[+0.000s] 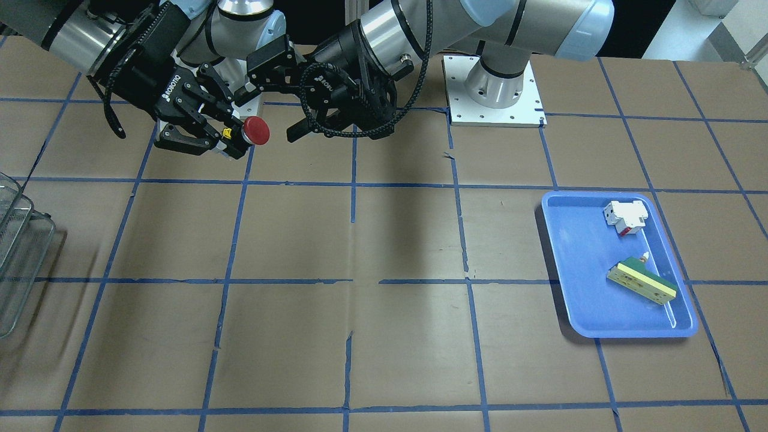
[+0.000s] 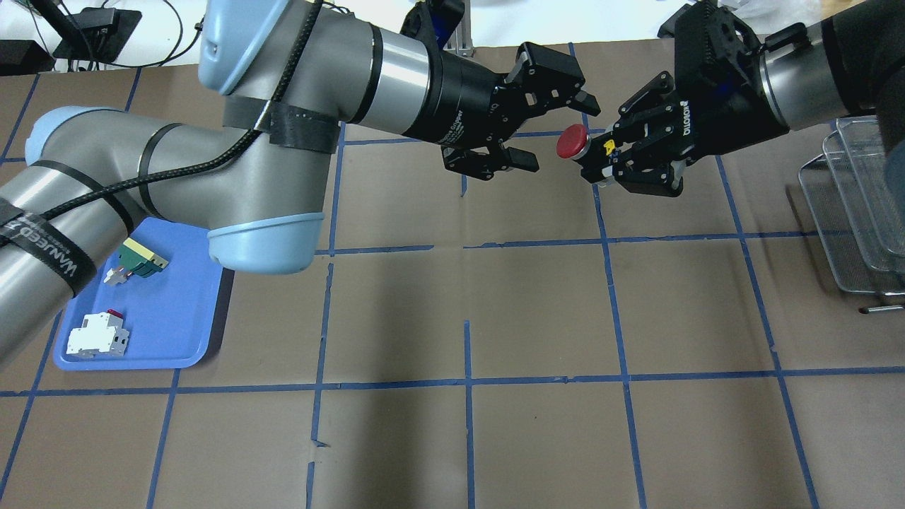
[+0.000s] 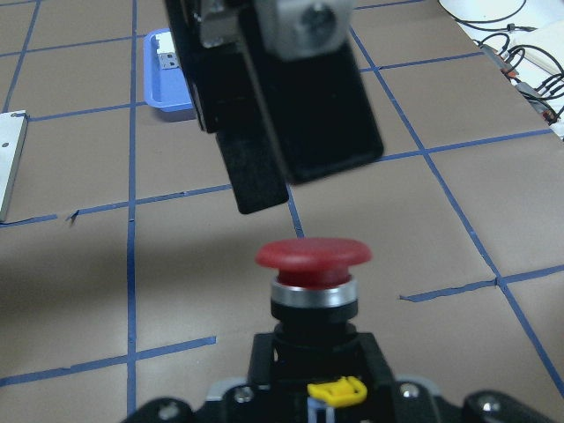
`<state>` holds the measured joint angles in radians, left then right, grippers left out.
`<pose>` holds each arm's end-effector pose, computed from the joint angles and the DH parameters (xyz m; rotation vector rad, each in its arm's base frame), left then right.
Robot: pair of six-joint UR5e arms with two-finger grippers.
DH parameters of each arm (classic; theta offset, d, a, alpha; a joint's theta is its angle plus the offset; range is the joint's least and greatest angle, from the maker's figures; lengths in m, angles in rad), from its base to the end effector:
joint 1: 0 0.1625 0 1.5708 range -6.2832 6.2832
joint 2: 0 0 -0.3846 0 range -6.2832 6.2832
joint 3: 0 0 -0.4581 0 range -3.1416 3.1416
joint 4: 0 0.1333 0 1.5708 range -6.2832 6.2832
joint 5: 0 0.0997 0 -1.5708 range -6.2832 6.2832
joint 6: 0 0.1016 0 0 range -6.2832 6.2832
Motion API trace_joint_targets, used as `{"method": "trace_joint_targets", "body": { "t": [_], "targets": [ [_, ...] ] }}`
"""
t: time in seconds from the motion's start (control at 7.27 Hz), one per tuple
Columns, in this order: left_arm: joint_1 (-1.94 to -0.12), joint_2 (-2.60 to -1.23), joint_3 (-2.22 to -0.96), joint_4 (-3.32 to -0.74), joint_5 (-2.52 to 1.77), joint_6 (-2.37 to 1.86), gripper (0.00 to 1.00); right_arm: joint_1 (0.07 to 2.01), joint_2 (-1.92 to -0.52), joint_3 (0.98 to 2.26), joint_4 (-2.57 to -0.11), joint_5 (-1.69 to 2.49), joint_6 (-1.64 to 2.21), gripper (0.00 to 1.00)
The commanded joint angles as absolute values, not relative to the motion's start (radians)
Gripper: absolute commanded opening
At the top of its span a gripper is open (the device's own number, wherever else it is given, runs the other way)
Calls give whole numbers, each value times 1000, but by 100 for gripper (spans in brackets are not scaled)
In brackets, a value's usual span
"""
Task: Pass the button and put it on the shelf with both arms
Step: 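Open the left gripper and pull it back while the right gripper carries the button away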
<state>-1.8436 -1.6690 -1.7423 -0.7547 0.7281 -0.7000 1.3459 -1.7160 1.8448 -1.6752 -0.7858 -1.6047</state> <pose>-0.3629 -0.5210 0.4172 0.1928 -2.1682 0.0825 0.0892 -0.5298 0.4099 -1.5976 1.9562 -0.8097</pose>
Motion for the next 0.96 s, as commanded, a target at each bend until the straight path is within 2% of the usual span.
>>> {"method": "trace_joint_targets", "body": {
  "t": [0.0, 0.28, 0.55, 0.83],
  "targets": [
    [-1798, -1635, -1735, -806, 829, -692, 100, 1339, -1710, 1839, -1696, -863, -1608, 0],
    [-1767, -1602, -1695, -1064, 1065, -514, 100, 1281, -1637, 1762, -1712, -976, -1603, 0],
    [-1690, -1585, -1628, -1334, 1334, -320, 100, 1162, -1461, 1562, -1697, -1191, -1603, 0],
    [-1565, -1586, -1617, -1426, 1464, -163, 100, 1009, -1396, 1519, -1698, -1277, -1437, 0]
  ]
}}
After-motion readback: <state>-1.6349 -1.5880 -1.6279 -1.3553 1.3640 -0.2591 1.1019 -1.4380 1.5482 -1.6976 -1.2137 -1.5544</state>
